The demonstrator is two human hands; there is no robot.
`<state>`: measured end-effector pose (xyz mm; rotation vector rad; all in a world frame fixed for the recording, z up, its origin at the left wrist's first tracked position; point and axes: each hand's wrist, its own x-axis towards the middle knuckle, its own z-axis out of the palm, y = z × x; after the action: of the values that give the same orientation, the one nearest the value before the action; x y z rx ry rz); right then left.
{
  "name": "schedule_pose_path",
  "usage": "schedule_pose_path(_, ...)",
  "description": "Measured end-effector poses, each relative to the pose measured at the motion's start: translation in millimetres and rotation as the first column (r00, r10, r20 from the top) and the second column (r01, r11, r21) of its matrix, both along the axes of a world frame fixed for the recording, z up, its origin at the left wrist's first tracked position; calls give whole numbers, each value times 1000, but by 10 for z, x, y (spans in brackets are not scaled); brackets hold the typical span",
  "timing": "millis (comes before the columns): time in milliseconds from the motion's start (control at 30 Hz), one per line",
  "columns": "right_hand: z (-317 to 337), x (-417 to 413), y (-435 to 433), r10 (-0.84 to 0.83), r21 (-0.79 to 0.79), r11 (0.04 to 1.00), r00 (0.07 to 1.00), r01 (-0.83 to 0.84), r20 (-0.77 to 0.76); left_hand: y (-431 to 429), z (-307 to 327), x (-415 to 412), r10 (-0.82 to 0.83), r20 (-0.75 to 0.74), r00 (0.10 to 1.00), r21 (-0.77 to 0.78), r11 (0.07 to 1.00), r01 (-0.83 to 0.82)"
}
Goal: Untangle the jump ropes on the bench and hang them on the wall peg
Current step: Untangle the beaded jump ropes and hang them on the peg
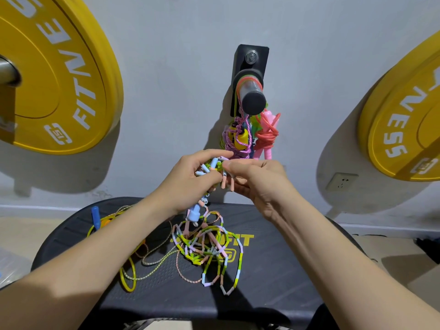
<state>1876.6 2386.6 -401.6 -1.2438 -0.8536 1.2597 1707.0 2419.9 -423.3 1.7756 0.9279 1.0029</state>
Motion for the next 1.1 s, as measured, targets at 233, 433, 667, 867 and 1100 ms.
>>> schedule_pose_path(233,-174,-68,-3,1,147,987,918,-64,395,-50,80,-25,8,-91,996,118,993,3)
schedule_pose_path(433,-160,-116,20,-106,363,921,809,-139,578,-8,59,-86,167,-81,983,209,967,-147)
schedule_pose_path(667,-163,-147,40,-240,457,885,753,-91,613,85,84,-96,125,119,985,-120,987,-111)
schedule_pose_path(867,-130,-102,146,-272,490,866,732,-96,625,72,110,-124,223,192,956,-388,912,-134)
schedule_pose_path(1100,-94,82,125,-45,386,866,719,-318,693,79,126,-243,18,261,965,-446,889,104)
